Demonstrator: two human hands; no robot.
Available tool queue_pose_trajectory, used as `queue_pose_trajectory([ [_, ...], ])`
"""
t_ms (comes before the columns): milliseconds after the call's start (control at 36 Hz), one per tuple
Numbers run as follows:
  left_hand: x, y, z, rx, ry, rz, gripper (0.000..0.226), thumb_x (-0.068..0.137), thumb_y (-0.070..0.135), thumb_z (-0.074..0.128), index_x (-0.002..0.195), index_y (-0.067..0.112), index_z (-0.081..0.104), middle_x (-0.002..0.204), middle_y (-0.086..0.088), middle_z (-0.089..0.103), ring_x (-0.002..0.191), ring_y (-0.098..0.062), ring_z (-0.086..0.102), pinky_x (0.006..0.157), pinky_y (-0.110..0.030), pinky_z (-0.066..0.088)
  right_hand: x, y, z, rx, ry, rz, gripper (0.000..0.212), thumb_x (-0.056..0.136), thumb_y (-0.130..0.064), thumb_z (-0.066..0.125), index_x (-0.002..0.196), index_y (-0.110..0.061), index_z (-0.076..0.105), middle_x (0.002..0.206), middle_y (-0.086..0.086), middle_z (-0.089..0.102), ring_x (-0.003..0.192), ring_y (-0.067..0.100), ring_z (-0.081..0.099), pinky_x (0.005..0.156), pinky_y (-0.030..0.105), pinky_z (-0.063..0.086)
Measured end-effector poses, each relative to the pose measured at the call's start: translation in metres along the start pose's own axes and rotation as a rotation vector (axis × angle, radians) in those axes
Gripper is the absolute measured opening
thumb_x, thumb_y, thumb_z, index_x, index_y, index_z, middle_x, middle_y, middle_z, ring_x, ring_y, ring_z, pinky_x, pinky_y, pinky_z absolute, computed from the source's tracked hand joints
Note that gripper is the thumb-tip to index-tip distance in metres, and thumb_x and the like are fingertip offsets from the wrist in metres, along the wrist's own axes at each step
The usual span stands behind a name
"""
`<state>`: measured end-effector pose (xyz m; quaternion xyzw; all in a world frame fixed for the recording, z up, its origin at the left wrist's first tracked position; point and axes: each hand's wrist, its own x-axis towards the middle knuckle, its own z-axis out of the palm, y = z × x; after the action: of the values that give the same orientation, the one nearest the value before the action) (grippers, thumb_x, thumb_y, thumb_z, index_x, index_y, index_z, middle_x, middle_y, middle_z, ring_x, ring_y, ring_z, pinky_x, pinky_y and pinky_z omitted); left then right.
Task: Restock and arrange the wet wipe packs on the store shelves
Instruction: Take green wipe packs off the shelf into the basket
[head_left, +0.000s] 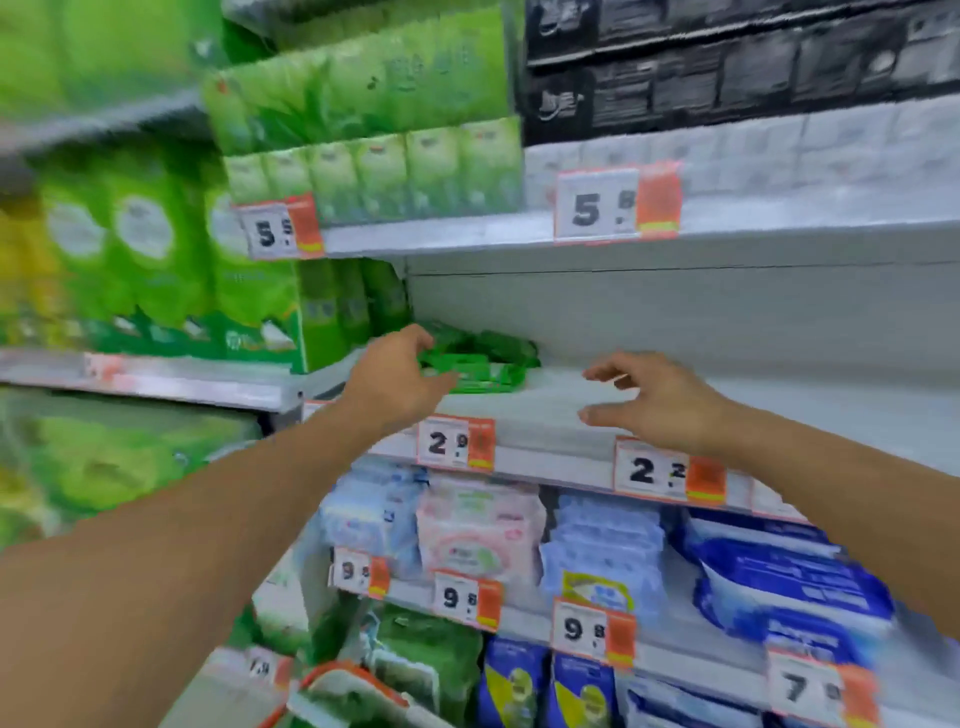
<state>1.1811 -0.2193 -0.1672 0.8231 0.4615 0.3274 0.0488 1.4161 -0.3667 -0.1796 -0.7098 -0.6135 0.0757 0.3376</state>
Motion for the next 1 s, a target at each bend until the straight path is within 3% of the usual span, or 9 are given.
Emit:
queue_pose_trajectory([
  [222, 0.105, -0.091, 0.036, 0.296, -0.468, -0.136, 0.128, 0.066, 0.059, 0.082, 0.158, 0.026, -0.001, 0.165, -0.011, 0.0, 0.15, -0.033, 0.014, 0.118, -0.046, 0.027, 0.16, 0.013, 0.103, -0.116, -0.216, 0.076, 0.135, 0.056, -0.064, 0.087, 0.159, -0.022, 0.009, 0.164, 0.004, 0.016, 0.149, 0.021, 0.021, 0.12, 0.03, 0.023],
  [278, 0.125, -0.104, 0.049, 0.386, -0.58, -0.194, 0.14, 0.059, 0.072, 0.079, 0.154, 0.035, -0.017, 0.163, -0.008, -0.018, 0.151, -0.035, 0.004, 0.117, -0.05, 0.028, 0.189, 0.021, 0.125, -0.146, -0.191, 0.048, 0.145, 0.044, -0.085, 0.076, 0.158, -0.032, 0.003, 0.165, 0.006, 0.01, 0.152, 0.025, 0.013, 0.122, 0.042, 0.022],
  [389, 0.159, -0.12, 0.075, 0.454, -0.564, -0.22, 0.146, 0.048, 0.088, 0.069, 0.153, 0.036, -0.018, 0.164, -0.009, -0.012, 0.15, -0.037, 0.01, 0.117, -0.049, 0.028, 0.239, 0.031, 0.158, -0.226, -0.197, -0.046, 0.141, 0.03, -0.106, 0.048, 0.15, -0.054, -0.004, 0.167, 0.003, 0.004, 0.152, 0.032, 0.008, 0.121, 0.051, 0.02],
  [472, 0.187, -0.118, 0.092, 0.549, -0.588, -0.181, 0.129, 0.061, 0.084, 0.064, 0.158, 0.023, 0.006, 0.162, -0.008, 0.02, 0.144, -0.032, 0.029, 0.116, -0.038, 0.029, 0.265, 0.035, 0.171, -0.279, -0.205, -0.086, 0.127, 0.042, -0.106, 0.038, 0.152, -0.052, 0.004, 0.166, -0.001, 0.009, 0.152, 0.031, 0.011, 0.122, 0.051, 0.017],
  [556, 0.223, -0.134, 0.119, 0.672, -0.697, -0.011, 0.127, 0.047, 0.104, 0.027, 0.147, 0.028, 0.039, 0.149, -0.006, 0.045, 0.131, -0.034, 0.045, 0.113, -0.046, 0.035, 0.278, 0.034, 0.178, -0.325, -0.165, -0.179, 0.108, 0.061, -0.097, 0.041, 0.152, -0.04, 0.027, 0.158, 0.001, 0.033, 0.145, 0.029, 0.03, 0.119, 0.05, 0.023],
  [639, 0.229, -0.149, 0.145, 0.686, -0.582, 0.045, 0.063, 0.096, 0.062, 0.033, 0.136, 0.017, 0.054, 0.134, -0.011, 0.058, 0.12, -0.032, 0.055, 0.106, -0.045, 0.043, 0.281, 0.034, 0.181, -0.288, -0.108, -0.23, 0.074, 0.062, -0.093, 0.045, 0.113, -0.04, 0.058, 0.121, 0.003, 0.061, 0.116, 0.025, 0.056, 0.101, 0.042, 0.042],
  [694, 0.203, -0.134, 0.134, 0.705, -0.488, 0.091, 0.04, 0.103, 0.036, 0.041, 0.132, 0.014, 0.057, 0.131, -0.01, 0.06, 0.117, -0.029, 0.058, 0.101, -0.043, 0.048, 0.278, 0.034, 0.179, -0.253, -0.077, -0.246, 0.065, 0.057, -0.099, 0.042, 0.083, -0.04, 0.052, 0.094, -0.003, 0.06, 0.094, 0.023, 0.062, 0.08, 0.032, 0.046],
  [806, 0.183, -0.118, 0.118, 0.739, -0.413, 0.023, 0.03, 0.101, 0.016, 0.047, 0.125, 0.007, 0.062, 0.127, -0.009, 0.06, 0.121, -0.027, 0.056, 0.093, -0.036, 0.05, 0.254, 0.022, 0.167, -0.305, -0.102, -0.288, 0.04, 0.077, -0.073, 0.061, 0.088, -0.035, 0.061, 0.088, -0.008, 0.054, 0.091, 0.016, 0.056, 0.079, 0.028, 0.045],
  [1000, 0.158, -0.097, 0.094, 0.57, -0.408, -0.045, 0.022, 0.094, 0.007, 0.055, 0.112, -0.002, 0.063, 0.097, -0.013, 0.054, 0.099, -0.028, 0.058, 0.079, -0.032, 0.049, 0.201, -0.002, 0.128, -0.348, -0.247, -0.184, 0.053, 0.067, -0.077, 0.068, 0.086, -0.027, 0.07, 0.084, -0.008, 0.061, 0.081, 0.013, 0.058, 0.075, 0.029, 0.05],
])
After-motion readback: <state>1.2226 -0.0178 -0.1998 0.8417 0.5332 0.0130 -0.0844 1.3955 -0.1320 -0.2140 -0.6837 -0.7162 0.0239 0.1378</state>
